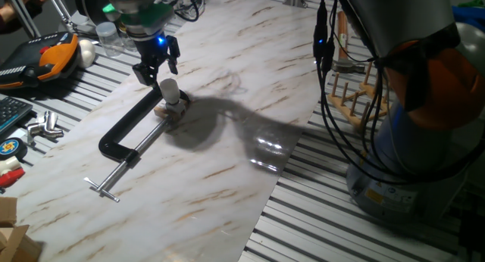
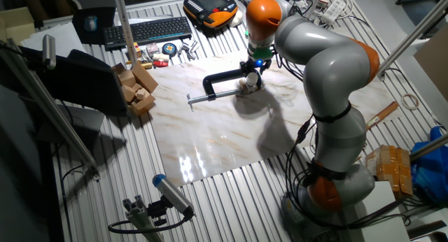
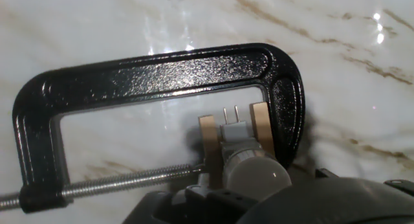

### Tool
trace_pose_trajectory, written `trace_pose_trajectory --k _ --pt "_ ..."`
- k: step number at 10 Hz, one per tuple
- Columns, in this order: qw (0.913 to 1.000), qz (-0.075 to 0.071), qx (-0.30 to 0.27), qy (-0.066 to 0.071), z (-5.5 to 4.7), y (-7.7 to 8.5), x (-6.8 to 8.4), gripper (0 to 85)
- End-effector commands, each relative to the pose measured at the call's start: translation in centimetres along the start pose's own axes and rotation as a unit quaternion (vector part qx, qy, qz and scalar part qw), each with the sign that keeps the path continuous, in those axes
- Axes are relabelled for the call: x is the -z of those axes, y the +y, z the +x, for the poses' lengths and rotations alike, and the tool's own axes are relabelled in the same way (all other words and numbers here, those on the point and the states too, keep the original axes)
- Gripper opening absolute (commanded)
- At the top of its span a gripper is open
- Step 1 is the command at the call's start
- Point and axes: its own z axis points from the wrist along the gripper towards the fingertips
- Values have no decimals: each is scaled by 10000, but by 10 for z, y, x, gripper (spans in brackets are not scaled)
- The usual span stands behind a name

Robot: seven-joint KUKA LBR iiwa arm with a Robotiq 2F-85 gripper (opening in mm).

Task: Take out the light bulb by rotating it

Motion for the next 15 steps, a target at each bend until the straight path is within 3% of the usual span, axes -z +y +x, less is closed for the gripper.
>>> trace_pose_trajectory --k 1,3,7,11,12,13,15 --pt "9606 -24 -2771 206 0 0 0 850" --pt "9416 -97 -3359 212 0 -1 -1 850" --pt "9161 -201 -4002 124 2 -2 -3 850" --pt "8691 -161 -4941 152 3 -2 -4 850" --pt "8618 -164 -5067 159 3 -2 -4 850" --pt "8454 -197 -5335 157 3 -2 -4 850" --pt "7842 -233 -6200 110 3 -2 -5 850"
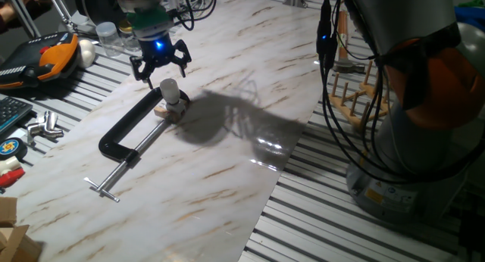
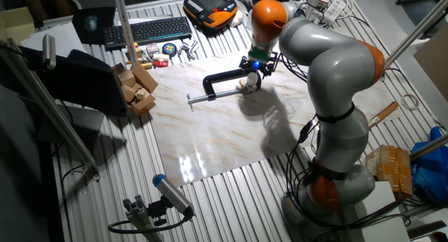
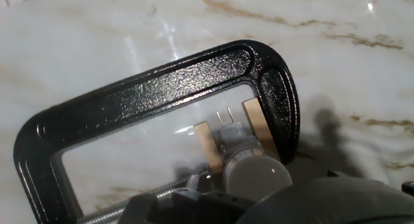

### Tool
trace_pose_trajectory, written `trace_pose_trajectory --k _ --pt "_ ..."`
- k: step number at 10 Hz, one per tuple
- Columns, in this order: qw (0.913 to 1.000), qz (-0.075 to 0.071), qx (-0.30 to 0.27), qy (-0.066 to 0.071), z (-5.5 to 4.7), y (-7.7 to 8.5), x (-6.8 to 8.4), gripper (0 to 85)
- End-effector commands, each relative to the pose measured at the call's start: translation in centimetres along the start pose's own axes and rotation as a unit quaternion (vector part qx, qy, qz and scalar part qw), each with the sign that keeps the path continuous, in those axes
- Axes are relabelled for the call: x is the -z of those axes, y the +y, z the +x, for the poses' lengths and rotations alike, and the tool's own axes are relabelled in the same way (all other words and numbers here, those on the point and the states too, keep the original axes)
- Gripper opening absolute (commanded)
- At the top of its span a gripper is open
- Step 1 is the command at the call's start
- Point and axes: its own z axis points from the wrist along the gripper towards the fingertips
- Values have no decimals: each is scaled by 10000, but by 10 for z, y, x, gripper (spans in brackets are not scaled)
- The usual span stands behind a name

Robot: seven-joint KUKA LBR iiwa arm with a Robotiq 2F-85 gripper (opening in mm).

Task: Take out the light bulb by rotating it

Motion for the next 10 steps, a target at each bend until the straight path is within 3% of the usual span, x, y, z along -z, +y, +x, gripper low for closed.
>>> trace_pose_trajectory --k 1,3,4,6,7,8,10 --pt "8963 163 -4431 7 0 0 0 850" --pt "8578 173 -5137 -59 0 -1 0 850" --pt "8377 247 -5456 -51 0 0 0 850" --pt "7815 317 -6231 51 0 0 -1 850" --pt "7460 301 -6652 108 0 0 -2 850" --pt "6978 292 -7157 93 0 0 -2 850" --pt "6539 161 -7564 -49 0 0 -1 850"
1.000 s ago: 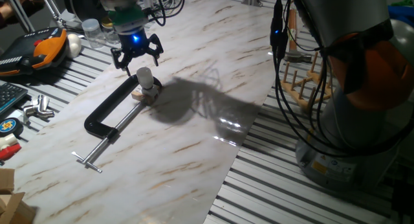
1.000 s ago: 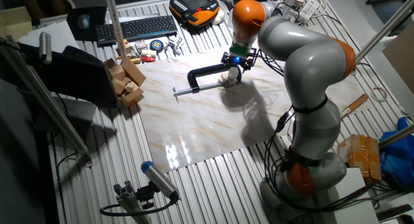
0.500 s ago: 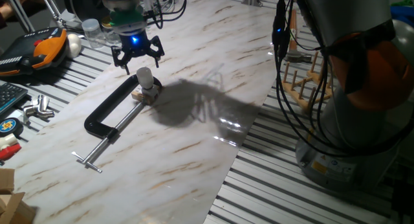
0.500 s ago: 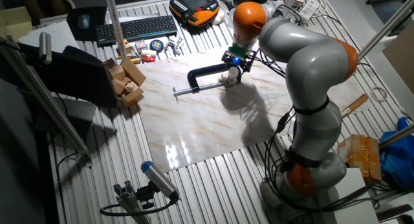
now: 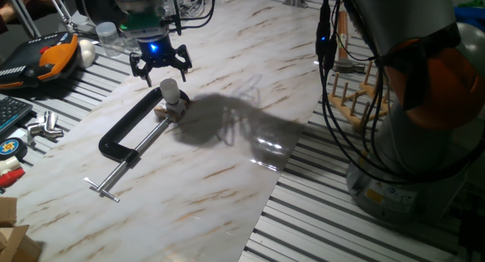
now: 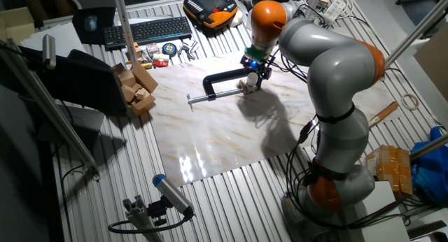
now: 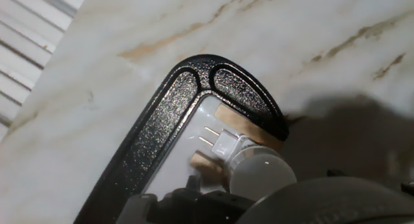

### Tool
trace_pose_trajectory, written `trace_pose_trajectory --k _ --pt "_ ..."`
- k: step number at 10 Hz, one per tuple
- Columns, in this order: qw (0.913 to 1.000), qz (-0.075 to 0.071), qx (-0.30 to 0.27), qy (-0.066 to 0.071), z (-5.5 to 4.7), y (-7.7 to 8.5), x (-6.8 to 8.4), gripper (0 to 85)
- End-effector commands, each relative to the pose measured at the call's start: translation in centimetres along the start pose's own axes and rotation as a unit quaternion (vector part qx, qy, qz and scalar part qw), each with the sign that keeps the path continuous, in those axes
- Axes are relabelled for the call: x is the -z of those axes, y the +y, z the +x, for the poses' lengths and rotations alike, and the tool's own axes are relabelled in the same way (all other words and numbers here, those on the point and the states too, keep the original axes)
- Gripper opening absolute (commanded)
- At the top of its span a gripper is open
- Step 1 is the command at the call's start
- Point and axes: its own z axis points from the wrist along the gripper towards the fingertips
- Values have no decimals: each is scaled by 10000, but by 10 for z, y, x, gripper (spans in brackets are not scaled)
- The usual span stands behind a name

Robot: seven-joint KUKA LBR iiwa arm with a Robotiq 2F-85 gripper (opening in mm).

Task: Take out the light bulb by rotating it

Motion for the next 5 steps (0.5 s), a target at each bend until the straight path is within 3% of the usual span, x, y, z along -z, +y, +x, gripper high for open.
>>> trace_pose_trajectory --k 1,2,5 --pt "7557 212 -6544 -158 0 0 0 850" --pt "7445 235 -6670 -190 0 0 1 680" --pt "7334 392 -6787 -72 0 0 0 680"
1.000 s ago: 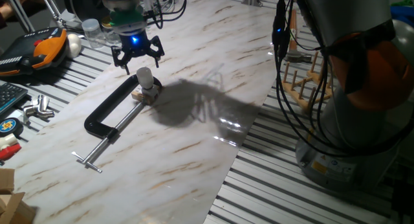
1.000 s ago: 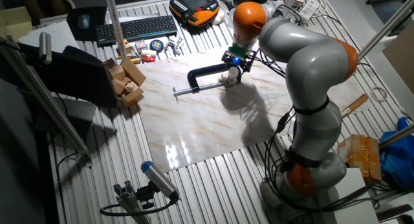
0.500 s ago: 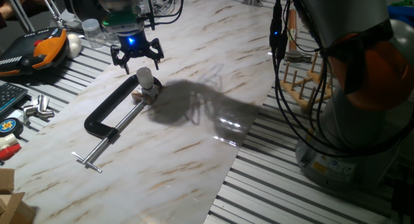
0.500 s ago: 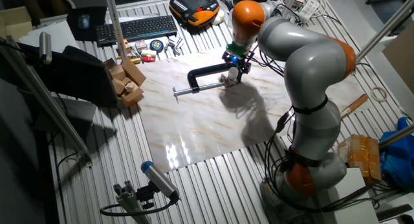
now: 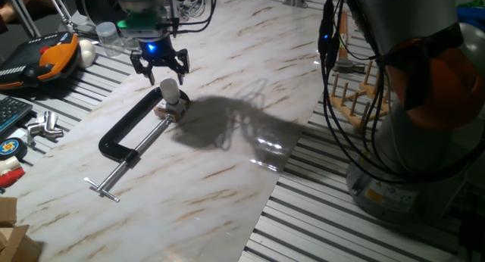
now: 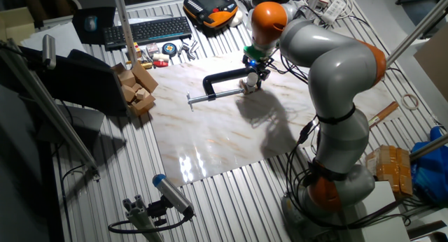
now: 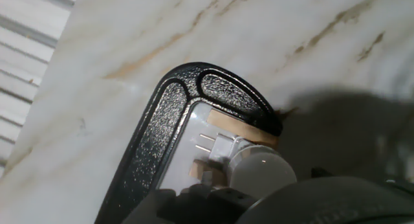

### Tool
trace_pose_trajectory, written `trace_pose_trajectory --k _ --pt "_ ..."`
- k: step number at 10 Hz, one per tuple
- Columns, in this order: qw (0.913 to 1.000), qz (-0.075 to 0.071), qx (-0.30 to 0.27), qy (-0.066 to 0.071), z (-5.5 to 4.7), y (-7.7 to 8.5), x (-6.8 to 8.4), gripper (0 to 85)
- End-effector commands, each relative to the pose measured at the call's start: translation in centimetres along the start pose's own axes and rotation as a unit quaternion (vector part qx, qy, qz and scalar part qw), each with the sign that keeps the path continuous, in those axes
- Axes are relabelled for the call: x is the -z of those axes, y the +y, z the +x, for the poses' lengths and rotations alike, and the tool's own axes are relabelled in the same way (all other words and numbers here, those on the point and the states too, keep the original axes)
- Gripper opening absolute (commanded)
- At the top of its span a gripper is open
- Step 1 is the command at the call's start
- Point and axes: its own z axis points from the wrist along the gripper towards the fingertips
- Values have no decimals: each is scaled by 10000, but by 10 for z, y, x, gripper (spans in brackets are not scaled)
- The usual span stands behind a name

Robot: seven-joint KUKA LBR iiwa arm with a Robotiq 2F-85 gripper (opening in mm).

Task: Take out the light bulb by rotating it

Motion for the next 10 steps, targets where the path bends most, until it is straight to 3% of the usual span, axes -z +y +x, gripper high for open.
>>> trace_pose_trajectory --k 1,2,3,4,6,10 --pt "7852 262 -6185 150 0 0 -1 680" --pt "7790 256 -6263 174 0 0 -1 680" --pt "7659 269 -6423 125 0 0 -1 680" --pt "7463 249 -6651 77 0 0 1 680" --pt "7240 201 -6895 -11 0 1 2 680" --pt "7123 203 -7016 27 0 1 2 680"
